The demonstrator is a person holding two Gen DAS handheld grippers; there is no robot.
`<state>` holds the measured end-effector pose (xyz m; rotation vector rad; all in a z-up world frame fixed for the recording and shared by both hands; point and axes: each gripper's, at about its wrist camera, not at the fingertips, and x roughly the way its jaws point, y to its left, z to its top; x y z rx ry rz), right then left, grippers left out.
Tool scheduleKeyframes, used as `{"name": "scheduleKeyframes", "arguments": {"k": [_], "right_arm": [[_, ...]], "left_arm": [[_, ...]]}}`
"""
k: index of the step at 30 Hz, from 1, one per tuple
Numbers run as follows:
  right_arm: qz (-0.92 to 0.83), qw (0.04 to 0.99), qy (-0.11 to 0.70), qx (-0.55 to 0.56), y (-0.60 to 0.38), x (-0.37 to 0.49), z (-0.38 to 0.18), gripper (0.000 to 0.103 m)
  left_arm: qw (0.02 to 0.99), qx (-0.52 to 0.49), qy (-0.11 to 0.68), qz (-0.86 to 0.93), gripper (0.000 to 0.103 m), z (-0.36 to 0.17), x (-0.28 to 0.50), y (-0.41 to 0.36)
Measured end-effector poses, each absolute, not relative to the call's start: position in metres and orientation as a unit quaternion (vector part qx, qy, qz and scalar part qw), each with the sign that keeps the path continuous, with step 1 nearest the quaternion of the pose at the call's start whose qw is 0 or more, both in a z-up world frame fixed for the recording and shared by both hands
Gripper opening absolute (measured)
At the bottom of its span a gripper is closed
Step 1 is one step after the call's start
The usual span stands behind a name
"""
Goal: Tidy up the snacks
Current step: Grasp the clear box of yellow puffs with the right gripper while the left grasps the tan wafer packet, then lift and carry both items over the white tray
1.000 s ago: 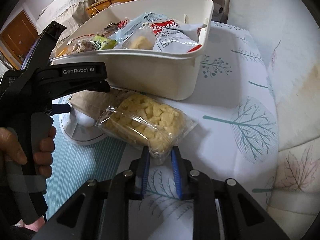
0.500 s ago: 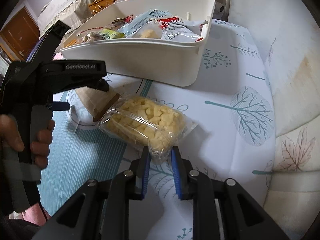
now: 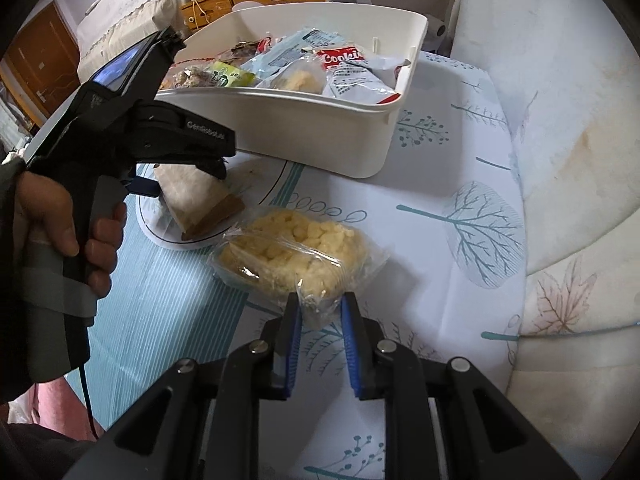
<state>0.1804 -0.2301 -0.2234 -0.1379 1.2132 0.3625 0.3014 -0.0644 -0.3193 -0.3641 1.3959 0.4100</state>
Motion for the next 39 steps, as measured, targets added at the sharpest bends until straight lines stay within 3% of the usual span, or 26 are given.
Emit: {"name": "scheduleKeyframes", "arguments": {"k": [7, 16, 27, 39], "right_arm": [[0.156, 0.809, 0.565, -0.049, -0.23, 0.18, -0.212, 0.019], [0.148, 0.828, 0.539, -0.045, -0.216, 0.175, -0.18, 0.014], [0.138, 0.862, 0.486, -0.045, -0.187, 0.17, -0.13, 0.014], [0.112, 0.9, 0.417, -0.048, -0.159, 0.2, -0.079, 0.014]], "left_arm": [[0.726, -0.168, 0.648, 0.159, 0.061, -0.311, 0.28, -0.062], [0.729, -0.144, 0.656, 0.134, 0.061, -0.287, 0.25, -0.039], [0.744, -0.099, 0.658, 0.054, 0.061, -0.213, 0.224, -0.017], [0.778, -0.036, 0.628, -0.005, 0.061, -0.122, 0.27, -0.01]]}}
